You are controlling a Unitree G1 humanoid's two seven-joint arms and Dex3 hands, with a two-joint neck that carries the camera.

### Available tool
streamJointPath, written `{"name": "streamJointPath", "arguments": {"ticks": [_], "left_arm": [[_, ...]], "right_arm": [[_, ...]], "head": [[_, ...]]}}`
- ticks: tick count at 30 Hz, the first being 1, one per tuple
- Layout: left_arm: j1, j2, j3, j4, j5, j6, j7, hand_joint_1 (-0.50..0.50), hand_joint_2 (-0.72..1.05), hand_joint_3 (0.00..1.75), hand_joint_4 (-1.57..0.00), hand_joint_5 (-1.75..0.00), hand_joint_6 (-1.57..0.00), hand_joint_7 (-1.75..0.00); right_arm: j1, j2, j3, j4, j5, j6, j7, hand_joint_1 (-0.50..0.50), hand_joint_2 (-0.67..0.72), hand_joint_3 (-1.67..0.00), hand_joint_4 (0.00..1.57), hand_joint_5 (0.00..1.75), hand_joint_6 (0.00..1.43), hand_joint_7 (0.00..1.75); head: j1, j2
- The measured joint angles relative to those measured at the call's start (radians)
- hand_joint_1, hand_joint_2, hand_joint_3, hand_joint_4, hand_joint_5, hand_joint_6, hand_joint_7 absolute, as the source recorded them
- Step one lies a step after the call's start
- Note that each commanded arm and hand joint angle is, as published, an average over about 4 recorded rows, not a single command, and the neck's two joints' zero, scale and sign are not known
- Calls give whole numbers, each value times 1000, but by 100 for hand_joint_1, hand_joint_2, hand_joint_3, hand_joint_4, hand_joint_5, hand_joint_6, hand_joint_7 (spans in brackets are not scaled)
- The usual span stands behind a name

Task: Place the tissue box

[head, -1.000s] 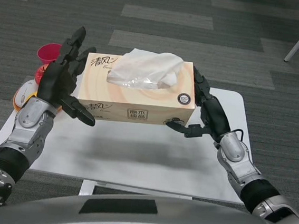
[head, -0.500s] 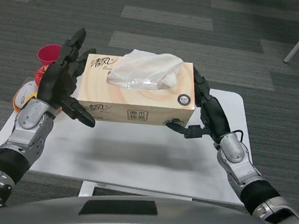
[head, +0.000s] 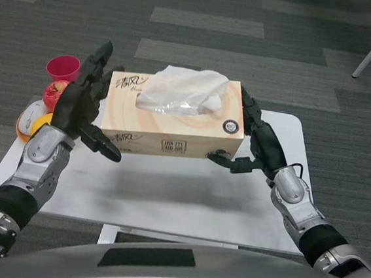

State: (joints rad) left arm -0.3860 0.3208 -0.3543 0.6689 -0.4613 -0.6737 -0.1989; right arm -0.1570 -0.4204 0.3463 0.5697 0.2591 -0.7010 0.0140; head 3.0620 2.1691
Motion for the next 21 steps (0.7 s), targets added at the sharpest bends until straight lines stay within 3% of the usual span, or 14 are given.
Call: {"name": "streamJointPath", "arguments": {"ticks": [7, 11, 21], "left_arm": [[-12, -5, -32, 62, 0, 16, 0, 50, -19, 0, 0, -41, 0, -7], [-31, -6, -50, 107, 0, 17, 0, 50, -19, 0, 0, -41, 0, -7], [-56, -9, -95, 197, -23, 16, 0, 50, -19, 0, 0, -41, 0, -7]], "right_arm": [[1, 5, 0, 53, -2, -17, 10, -46, -41, -63, 0, 39, 0, 7], [1, 12, 0, 85, -5, -27, 13, -46, -48, -63, 0, 39, 0, 7], [8, 17, 1, 147, -8, -52, 33, -46, -48, -63, 0, 39, 0, 7]], "head": [[5, 7], [4, 6], [1, 3]]}}
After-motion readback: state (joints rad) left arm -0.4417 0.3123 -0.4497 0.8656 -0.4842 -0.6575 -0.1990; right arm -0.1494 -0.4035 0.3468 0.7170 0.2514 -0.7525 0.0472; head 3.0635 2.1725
